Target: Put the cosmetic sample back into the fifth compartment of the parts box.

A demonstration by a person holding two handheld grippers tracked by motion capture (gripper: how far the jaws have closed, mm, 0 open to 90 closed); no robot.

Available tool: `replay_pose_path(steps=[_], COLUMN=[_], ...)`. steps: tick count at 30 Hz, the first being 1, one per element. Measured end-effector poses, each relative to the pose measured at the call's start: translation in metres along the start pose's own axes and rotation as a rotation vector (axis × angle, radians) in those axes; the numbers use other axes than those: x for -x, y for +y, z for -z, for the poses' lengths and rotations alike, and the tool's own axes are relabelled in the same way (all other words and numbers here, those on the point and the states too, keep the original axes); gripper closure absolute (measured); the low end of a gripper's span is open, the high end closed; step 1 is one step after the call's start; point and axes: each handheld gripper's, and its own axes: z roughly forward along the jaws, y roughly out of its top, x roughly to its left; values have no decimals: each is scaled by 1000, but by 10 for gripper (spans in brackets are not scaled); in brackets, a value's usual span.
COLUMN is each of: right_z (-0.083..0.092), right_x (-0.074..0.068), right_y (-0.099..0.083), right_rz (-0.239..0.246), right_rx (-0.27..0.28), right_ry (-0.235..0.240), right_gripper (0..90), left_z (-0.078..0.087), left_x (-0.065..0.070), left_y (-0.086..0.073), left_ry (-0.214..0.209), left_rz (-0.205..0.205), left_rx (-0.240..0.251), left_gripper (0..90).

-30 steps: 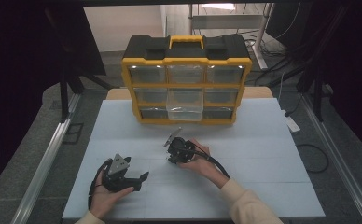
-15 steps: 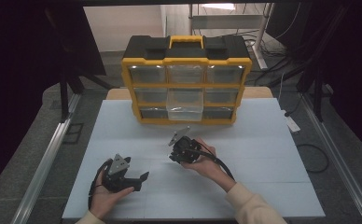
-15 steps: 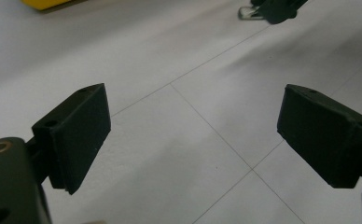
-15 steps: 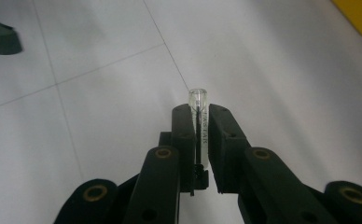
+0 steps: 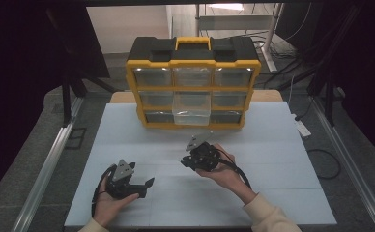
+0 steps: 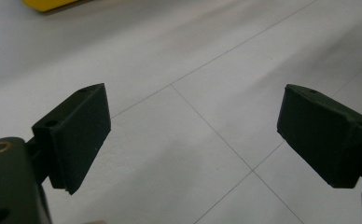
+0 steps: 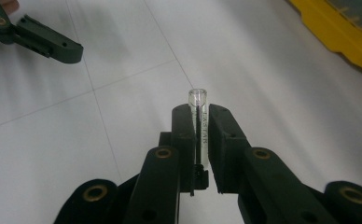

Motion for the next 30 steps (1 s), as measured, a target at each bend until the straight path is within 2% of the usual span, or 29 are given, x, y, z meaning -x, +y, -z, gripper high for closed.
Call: replay_pose_path(steps=[16,21,30], right_z=[28,43,61], right_x=[3,1,3], right_y=[6,11,16], right_rz=[-2,7,-5], right_rx=[85,129,183], right_ry=[-28,-37,-52], right_gripper=[814,814,814], left_z=[0,1,0], left_x=[1,1,2], left_y=[0,0,0], left_ry=[0,-2,-3], left_rz=[3,-1,0], left_rx=[6,4,6], left_gripper=[105,105,105])
